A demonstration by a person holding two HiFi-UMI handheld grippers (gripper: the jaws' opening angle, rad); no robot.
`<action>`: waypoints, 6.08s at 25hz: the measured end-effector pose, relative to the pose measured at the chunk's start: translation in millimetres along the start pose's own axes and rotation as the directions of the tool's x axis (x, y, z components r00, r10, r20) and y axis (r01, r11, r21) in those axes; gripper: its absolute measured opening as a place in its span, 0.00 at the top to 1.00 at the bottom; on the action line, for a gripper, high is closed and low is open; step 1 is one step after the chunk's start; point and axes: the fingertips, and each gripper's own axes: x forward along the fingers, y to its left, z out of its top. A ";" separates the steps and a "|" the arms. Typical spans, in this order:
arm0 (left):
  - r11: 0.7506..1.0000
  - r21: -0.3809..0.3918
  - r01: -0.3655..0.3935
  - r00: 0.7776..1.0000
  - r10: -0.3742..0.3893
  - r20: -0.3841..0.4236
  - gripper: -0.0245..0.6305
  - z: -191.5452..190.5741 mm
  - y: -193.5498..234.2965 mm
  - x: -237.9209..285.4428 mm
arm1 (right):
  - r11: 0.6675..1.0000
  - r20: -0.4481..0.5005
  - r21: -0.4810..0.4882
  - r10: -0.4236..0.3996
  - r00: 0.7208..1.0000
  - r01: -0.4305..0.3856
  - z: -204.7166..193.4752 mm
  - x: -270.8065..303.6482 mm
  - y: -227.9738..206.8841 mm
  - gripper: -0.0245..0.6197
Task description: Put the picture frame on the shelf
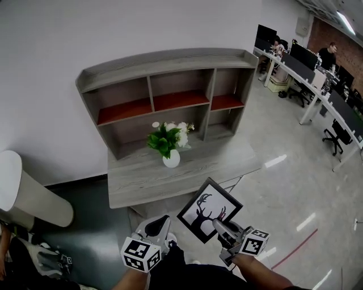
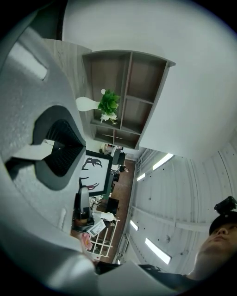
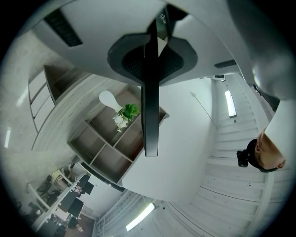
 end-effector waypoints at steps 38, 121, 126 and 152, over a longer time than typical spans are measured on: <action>1.000 0.028 -0.007 0.991 0.004 0.131 0.95 114.6 234.4 98.3 | 0.995 0.229 0.097 -0.019 0.973 -0.003 178.1 232.5 -37.2 0.89; 0.968 -0.028 -0.248 0.967 0.249 0.051 0.95 121.7 255.2 161.0 | 0.827 0.141 0.562 -0.077 0.987 -0.016 280.4 374.7 -205.2 0.82; 0.968 -0.023 -0.249 0.967 0.250 0.048 0.95 122.8 252.4 160.2 | 0.828 0.153 0.561 -0.075 0.985 -0.024 284.2 377.3 -206.8 0.84; 0.952 -0.051 -0.300 0.951 0.303 0.056 0.95 117.1 256.4 148.3 | 0.825 0.146 0.565 -0.087 0.985 -0.010 290.1 410.5 -212.5 0.84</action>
